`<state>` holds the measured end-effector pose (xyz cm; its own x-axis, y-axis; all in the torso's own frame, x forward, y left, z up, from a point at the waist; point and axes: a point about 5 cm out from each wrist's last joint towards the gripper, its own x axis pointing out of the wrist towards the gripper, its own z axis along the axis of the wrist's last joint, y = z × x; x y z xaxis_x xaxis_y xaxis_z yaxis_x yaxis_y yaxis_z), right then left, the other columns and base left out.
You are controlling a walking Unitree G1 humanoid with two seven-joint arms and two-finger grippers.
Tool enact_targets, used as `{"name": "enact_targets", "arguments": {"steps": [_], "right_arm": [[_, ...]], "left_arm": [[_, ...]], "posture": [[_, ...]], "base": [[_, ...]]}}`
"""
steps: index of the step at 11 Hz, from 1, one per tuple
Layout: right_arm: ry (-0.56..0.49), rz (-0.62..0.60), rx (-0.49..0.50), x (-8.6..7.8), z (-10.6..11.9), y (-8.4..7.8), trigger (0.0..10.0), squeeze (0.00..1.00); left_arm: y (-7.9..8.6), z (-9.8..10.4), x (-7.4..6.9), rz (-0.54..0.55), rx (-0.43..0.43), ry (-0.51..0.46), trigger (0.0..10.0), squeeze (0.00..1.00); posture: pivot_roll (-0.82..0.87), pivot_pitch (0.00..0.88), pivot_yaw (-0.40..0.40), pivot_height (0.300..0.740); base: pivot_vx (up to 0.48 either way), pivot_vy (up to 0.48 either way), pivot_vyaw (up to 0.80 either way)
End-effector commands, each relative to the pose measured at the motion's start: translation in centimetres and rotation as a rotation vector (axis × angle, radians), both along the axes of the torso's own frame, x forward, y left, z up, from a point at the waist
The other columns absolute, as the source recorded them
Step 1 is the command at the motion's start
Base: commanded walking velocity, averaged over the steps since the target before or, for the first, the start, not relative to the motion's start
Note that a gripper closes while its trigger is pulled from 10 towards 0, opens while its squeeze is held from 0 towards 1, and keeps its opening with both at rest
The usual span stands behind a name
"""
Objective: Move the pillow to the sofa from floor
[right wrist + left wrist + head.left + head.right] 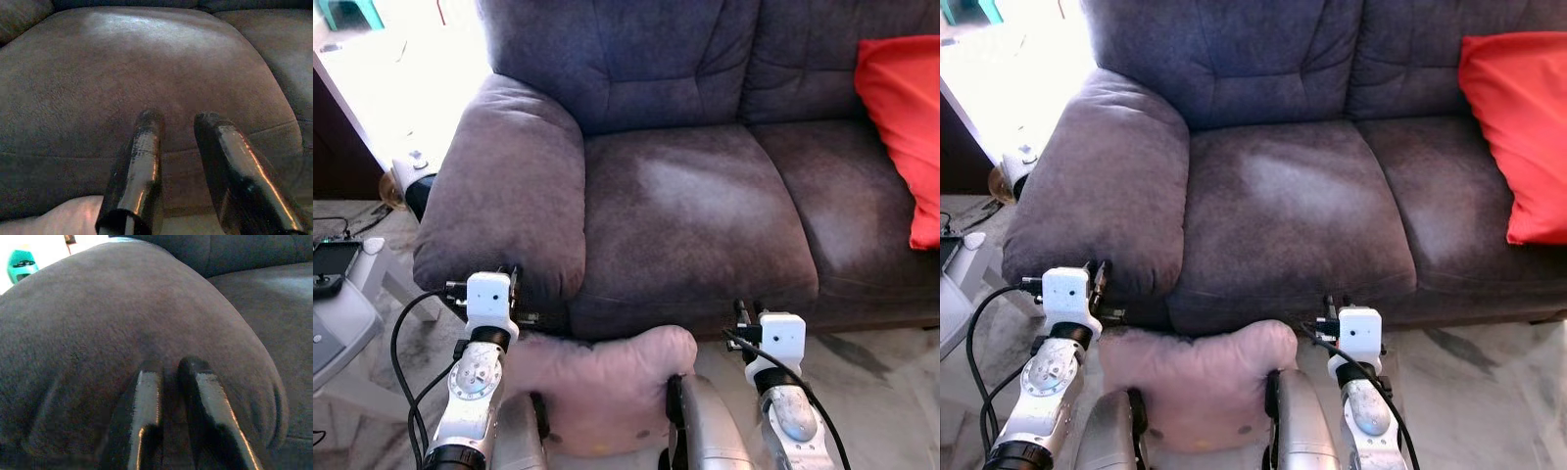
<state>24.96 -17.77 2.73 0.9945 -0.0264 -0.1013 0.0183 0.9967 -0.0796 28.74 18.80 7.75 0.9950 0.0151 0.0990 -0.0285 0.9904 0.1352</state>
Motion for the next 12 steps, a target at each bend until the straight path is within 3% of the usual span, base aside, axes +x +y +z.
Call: {"name": "enact_targets", "arguments": {"steps": [1,4,7,10,12], "right_arm": [[0.004,0.002,0.007,-0.1,0.0,0.0,10.0,0.0],[0.006,0.002,0.014,0.0,0.0,0.0,10.0,0.0],[0.007,0.018,0.025,0.2,0.1,0.3,10.0,0.0],[0.017,0.032,0.026,0.1,0.1,0.3,10.0,0.0],[0.07,0.015,0.113,1.0,0.1,0.1,10.0,0.0]], "left_arm": [[-0.1,-0.5,-0.2,-0.003,0.003,0.024,10.0,0.0],[0.0,-0.6,-0.2,0.0,0.003,0.027,10.0,0.0],[0.1,-0.7,-0.2,0.008,0.003,0.032,10.0,0.0],[0.1,-0.6,-0.2,0.008,0.006,0.033,10.0,0.0],[0.1,-0.7,-0.1,0.007,0.008,0.041,10.0,0.0]], "posture": [[0.02,0.08,-0.028,0.545],[0.02,0.091,-0.03,0.545],[0.02,0.091,-0.031,0.495],[0.02,0.096,-0.031,0.49],[0.02,0.1,-0.032,0.49]], "base": [[0.0,0.0,0.0],[0.0,0.0,0.0],[0.0,0.0,0.0],[0.0,0.0,0.0],[0.0,0.0,0.0]]}}
